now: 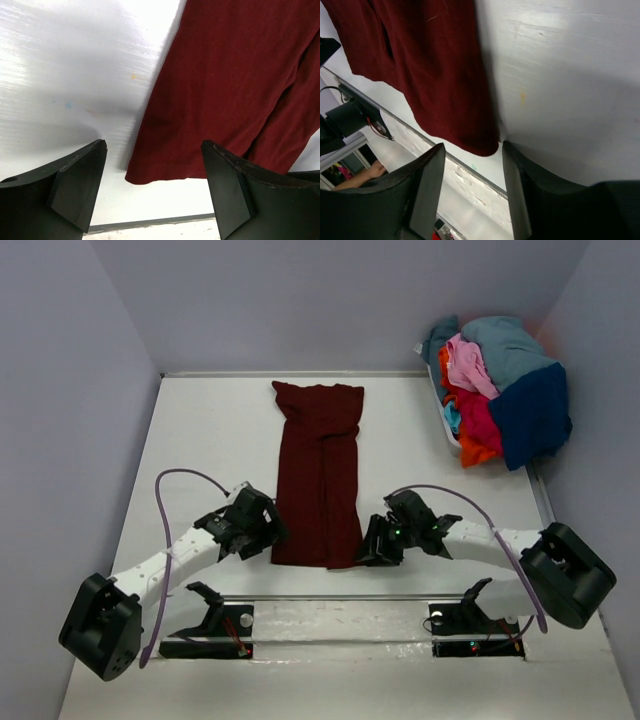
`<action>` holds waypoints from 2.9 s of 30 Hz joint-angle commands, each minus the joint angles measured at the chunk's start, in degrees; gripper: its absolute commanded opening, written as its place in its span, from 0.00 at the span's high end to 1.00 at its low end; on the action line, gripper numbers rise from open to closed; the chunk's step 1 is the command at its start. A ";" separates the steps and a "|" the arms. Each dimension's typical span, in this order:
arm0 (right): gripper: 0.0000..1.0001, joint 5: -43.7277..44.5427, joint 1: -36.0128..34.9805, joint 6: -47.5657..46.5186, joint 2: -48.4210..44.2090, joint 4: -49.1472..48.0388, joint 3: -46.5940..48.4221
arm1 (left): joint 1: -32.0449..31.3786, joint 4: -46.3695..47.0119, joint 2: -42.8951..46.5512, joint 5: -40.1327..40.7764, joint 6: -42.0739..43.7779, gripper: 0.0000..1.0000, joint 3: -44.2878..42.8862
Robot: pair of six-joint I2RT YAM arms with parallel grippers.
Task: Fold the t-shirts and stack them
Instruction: Grab the bottom of the folded rectangular tshirt with both arms, then fold the folded rectangular tshirt in 1/3 of the way
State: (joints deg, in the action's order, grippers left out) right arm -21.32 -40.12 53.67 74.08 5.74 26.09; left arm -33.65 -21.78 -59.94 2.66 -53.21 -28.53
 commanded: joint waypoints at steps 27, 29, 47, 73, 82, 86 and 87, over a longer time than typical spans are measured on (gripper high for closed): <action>0.93 8.58 -3.65 4.51 1.06 -4.94 -1.30 | -3.08 0.25 2.91 -3.98 -4.27 0.26 7.97; 0.93 7.96 -3.65 4.51 2.81 -5.12 -0.95 | -3.70 0.07 1.68 -3.71 -4.36 0.31 7.44; 0.93 8.31 -4.71 1.97 0.19 -5.83 4.93 | -4.76 -6.34 4.92 5.42 -1.91 0.94 -3.70; 0.93 11.92 5.92 -16.58 20.20 -0.72 44.03 | 10.26 5.78 -22.30 7.46 23.67 0.94 -41.15; 0.93 12.70 9.71 -15.96 29.53 -1.17 50.55 | 14.13 8.60 -35.41 2.18 26.67 0.94 -49.85; 0.93 12.97 12.07 -15.61 31.65 -1.69 51.70 | 15.98 9.12 -41.90 0.16 28.33 0.94 -54.42; 0.93 13.15 12.95 -15.70 32.34 -1.52 52.13 | 15.98 8.95 -42.88 -0.54 28.69 0.94 -56.35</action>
State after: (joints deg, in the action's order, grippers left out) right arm -8.95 -29.34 38.70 105.41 6.00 74.81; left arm -18.96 -15.59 -100.27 4.82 -27.66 -78.28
